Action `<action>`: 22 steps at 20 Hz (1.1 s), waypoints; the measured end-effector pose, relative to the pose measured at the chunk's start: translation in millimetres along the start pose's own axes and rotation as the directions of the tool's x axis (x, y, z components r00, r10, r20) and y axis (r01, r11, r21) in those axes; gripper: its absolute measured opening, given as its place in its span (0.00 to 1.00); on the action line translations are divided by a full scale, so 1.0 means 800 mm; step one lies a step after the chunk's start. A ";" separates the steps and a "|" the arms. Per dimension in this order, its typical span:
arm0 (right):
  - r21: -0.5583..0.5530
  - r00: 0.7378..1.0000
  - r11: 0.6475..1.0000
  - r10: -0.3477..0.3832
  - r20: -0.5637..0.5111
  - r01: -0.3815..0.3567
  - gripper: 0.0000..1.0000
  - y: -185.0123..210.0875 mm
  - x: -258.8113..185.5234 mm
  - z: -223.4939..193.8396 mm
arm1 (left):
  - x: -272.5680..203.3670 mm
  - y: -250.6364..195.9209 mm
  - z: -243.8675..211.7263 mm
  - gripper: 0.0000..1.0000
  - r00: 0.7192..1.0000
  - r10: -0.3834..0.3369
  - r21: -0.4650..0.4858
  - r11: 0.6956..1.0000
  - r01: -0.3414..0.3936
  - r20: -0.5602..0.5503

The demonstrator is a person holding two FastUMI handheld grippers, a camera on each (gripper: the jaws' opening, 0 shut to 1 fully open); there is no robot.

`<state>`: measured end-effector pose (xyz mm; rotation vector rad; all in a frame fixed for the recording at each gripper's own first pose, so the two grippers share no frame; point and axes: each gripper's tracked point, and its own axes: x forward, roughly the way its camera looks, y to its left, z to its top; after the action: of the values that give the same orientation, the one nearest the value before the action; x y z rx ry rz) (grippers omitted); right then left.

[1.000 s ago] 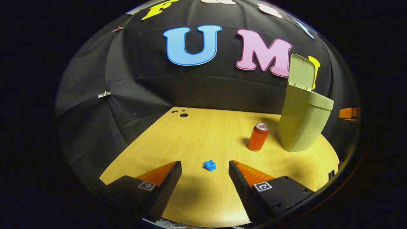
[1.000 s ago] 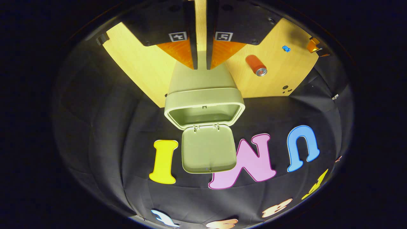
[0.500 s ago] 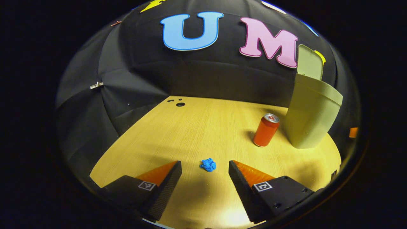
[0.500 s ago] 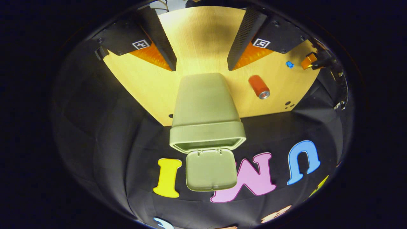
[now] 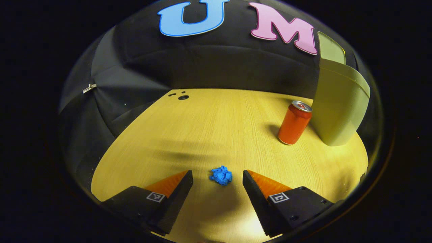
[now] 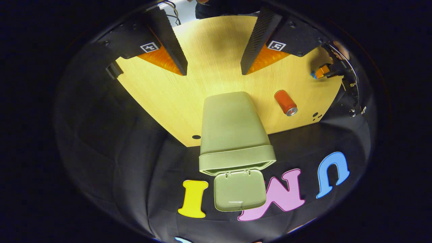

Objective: Press the lid of the desktop garbage bin to open it, pick up the crumpled paper on the desktop and throw it into the bin, then pick up the pop can on the desktop and drop it into the bin, and finally close the garbage bin lid.

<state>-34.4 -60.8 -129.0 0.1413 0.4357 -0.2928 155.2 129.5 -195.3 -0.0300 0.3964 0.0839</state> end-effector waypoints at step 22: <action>-0.023 0.994 0.997 0.074 -0.080 -0.076 1.00 0.035 -0.008 -0.040 | 0.043 -0.018 -0.026 0.83 0.999 -0.018 0.029 0.999 0.019 -0.045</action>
<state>-43.7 -26.2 -153.2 0.1436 0.5113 -0.2083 180.0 116.7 -227.5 -0.0067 0.4418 0.0592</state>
